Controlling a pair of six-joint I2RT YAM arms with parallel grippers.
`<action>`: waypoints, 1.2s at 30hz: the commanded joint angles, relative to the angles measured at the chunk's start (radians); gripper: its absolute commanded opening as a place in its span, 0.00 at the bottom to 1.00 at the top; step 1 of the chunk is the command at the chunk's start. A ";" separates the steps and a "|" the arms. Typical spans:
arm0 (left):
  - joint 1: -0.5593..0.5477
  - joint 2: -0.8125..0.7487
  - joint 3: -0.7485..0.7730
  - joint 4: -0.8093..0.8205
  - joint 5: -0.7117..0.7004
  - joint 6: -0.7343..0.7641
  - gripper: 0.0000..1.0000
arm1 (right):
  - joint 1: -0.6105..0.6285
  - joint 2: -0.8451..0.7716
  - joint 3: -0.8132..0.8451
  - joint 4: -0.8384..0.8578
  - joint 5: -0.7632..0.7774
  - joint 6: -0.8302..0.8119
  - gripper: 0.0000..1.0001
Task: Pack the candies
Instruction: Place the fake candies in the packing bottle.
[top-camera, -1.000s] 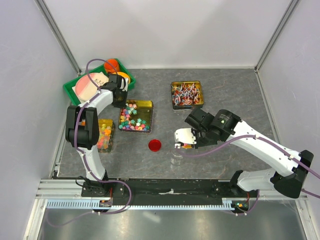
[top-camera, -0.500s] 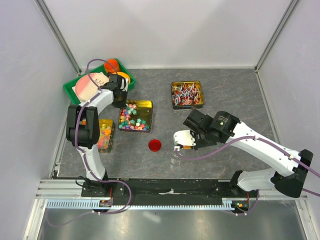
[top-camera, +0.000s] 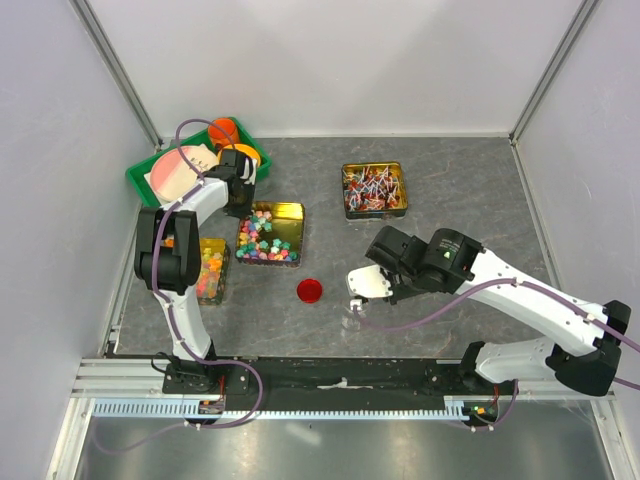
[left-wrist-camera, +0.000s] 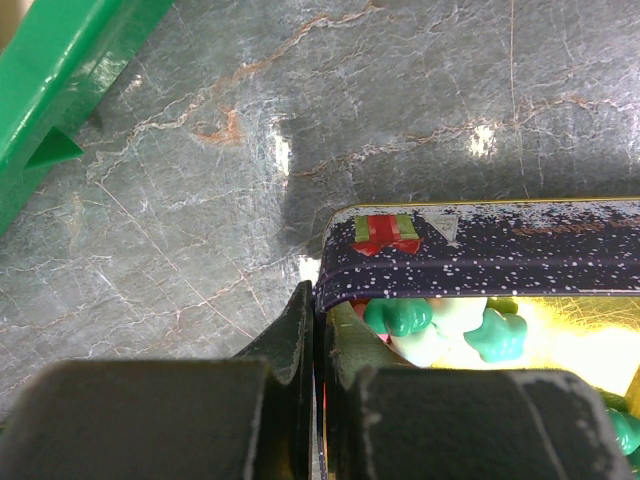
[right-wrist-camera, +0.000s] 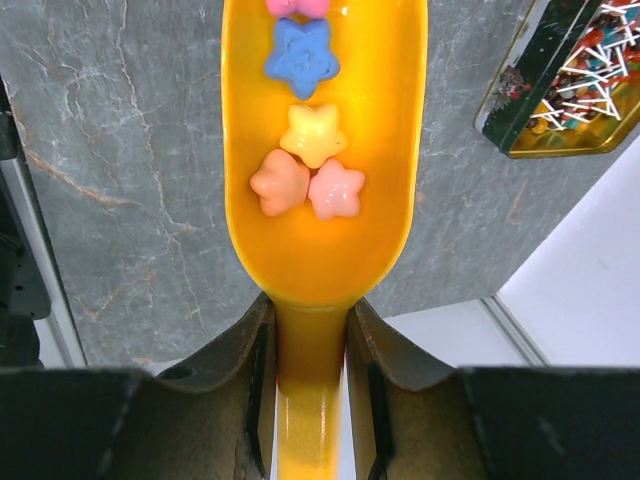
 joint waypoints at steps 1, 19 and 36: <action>0.007 -0.002 0.045 0.016 -0.010 -0.019 0.01 | 0.023 -0.030 -0.003 -0.099 0.061 -0.014 0.00; 0.007 0.006 0.049 0.016 -0.016 -0.017 0.01 | 0.101 -0.025 -0.026 -0.099 0.161 -0.006 0.00; 0.010 0.003 0.052 0.016 -0.025 -0.017 0.01 | 0.130 -0.027 -0.022 -0.097 0.204 -0.010 0.00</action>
